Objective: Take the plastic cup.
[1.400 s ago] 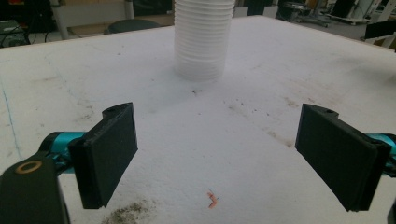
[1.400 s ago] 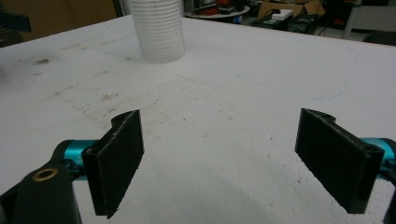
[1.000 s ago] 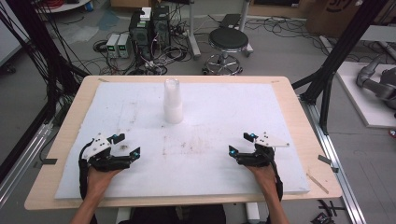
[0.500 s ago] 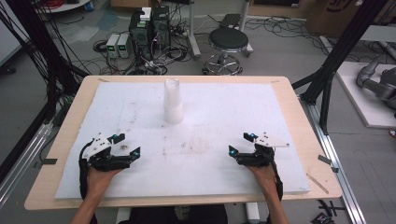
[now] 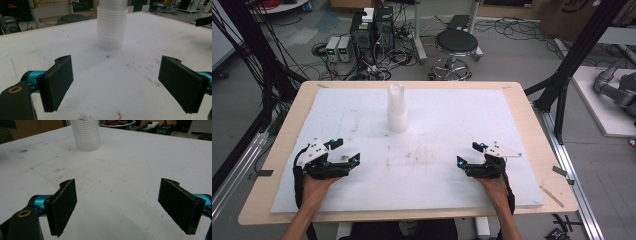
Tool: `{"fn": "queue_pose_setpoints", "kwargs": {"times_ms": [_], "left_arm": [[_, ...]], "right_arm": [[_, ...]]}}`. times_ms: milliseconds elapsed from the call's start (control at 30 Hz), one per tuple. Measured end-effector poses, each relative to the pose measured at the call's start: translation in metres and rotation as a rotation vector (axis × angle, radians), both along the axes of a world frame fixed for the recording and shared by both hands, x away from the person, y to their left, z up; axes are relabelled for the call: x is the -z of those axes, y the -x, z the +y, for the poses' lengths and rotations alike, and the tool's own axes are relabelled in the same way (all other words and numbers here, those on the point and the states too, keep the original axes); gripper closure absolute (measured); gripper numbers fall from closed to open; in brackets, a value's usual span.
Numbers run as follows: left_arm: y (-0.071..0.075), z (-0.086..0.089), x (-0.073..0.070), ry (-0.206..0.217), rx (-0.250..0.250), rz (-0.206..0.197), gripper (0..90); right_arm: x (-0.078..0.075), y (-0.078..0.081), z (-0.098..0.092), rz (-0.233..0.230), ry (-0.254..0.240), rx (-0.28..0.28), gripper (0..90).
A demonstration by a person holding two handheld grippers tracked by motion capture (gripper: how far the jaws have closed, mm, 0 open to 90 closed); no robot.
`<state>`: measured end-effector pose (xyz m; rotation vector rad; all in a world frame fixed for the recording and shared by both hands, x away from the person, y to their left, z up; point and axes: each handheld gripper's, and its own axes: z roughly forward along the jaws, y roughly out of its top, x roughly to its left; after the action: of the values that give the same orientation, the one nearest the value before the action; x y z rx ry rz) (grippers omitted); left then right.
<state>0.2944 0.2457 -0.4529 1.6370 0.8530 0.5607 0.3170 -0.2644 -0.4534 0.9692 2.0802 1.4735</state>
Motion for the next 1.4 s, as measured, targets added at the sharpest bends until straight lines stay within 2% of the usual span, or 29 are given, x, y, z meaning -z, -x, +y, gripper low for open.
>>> {"fn": "queue_pose_setpoints", "kwargs": {"times_ms": [200, 400, 567, 767, 1033, 1200, 1300, 1400], "left_arm": [[-0.013, 0.006, -0.022, 0.022, 0.037, -0.008, 11.9], [-0.032, 0.011, -0.052, 0.022, 0.120, -0.019, 11.9], [-0.051, 0.012, -0.072, 0.010, 0.190, -0.029, 11.9], [-0.077, 0.010, -0.088, -0.014, 0.260, -0.012, 11.9], [-0.111, 0.004, -0.113, -0.052, 0.356, -0.012, 11.9], [-0.131, -0.004, -0.123, -0.063, 0.415, -0.018, 11.8], [-0.143, -0.008, -0.128, -0.080, 0.446, -0.015, 11.8], [-0.153, -0.012, -0.132, -0.079, 0.475, -0.006, 11.8]], "right_arm": [[0.000, 0.000, 0.000, 0.004, -0.001, 0.000, 15.3], [0.000, 0.000, 0.000, 0.004, -0.001, -0.003, 15.3], [0.000, 0.000, 0.000, 0.004, -0.003, -0.002, 15.3], [0.000, 0.000, 0.000, 0.004, -0.005, -0.004, 15.3], [0.000, 0.000, 0.000, 0.013, -0.007, -0.006, 15.3], [0.000, -0.001, -0.001, 0.005, -0.004, -0.008, 15.3], [0.000, -0.001, -0.001, 0.008, -0.006, -0.009, 15.3], [0.000, -0.001, -0.001, 0.003, -0.004, -0.007, 15.3]]}}
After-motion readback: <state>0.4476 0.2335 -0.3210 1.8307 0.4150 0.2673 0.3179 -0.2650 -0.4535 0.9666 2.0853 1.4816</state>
